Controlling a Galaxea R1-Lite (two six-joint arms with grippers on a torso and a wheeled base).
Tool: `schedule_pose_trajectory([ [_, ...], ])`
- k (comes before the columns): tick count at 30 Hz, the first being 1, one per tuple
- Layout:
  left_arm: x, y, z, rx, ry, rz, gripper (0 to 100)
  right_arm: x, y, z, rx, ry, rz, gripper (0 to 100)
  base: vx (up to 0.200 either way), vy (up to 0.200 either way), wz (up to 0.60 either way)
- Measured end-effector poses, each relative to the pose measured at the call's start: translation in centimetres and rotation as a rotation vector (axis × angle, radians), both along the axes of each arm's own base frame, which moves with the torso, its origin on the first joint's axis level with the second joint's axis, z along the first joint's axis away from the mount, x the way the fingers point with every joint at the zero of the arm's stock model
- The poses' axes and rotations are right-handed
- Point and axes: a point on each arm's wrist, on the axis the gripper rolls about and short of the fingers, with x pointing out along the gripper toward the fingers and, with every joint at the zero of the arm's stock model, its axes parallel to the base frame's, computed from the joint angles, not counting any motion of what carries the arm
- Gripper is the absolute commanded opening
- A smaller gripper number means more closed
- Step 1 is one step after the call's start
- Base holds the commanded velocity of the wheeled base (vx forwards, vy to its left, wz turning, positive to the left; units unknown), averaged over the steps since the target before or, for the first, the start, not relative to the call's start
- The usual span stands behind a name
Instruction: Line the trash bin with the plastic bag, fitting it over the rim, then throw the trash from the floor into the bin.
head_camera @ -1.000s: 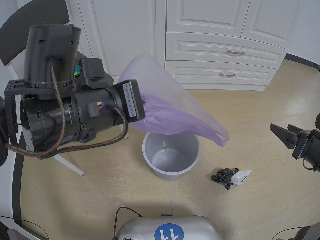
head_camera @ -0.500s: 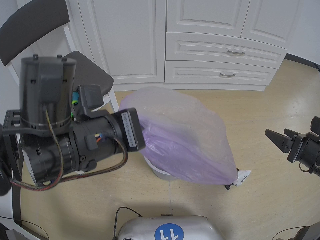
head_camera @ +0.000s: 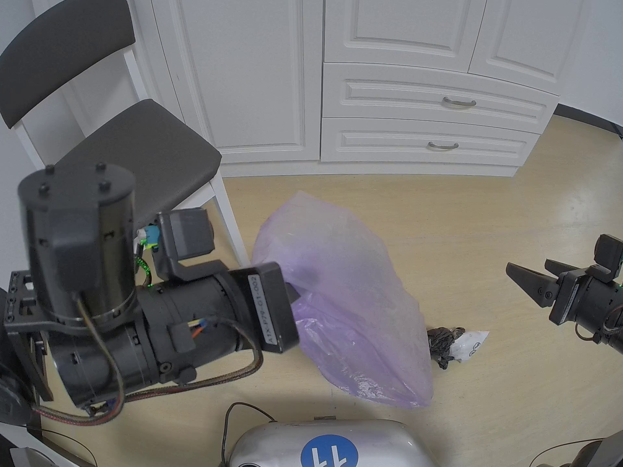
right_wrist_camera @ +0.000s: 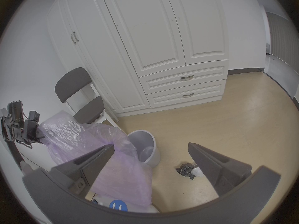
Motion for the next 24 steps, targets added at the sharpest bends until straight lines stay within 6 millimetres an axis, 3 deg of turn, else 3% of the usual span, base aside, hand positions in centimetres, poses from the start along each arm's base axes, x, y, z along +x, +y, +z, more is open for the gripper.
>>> schedule_pose_trajectory([
  [6, -1.4, 0.4, 0.6, -0.021, -0.019, -0.041, 0, 0.2, 0.4, 0.3, 0.004, -0.005, 0.024, 100, 0.0, 0.0, 0.0],
  [15, -2.2, 1.2, 1.6, -0.057, -0.047, -0.064, 0, 2.0, 1.6, 0.2, 0.009, 0.037, 0.081, 100, 0.0, 0.0, 0.0],
  [24, -0.9, 0.5, 3.2, -0.235, -0.114, -0.021, 0, 1.0, 3.2, -1.1, -0.018, 0.083, 0.195, 100, 0.0, 0.0, 0.0],
])
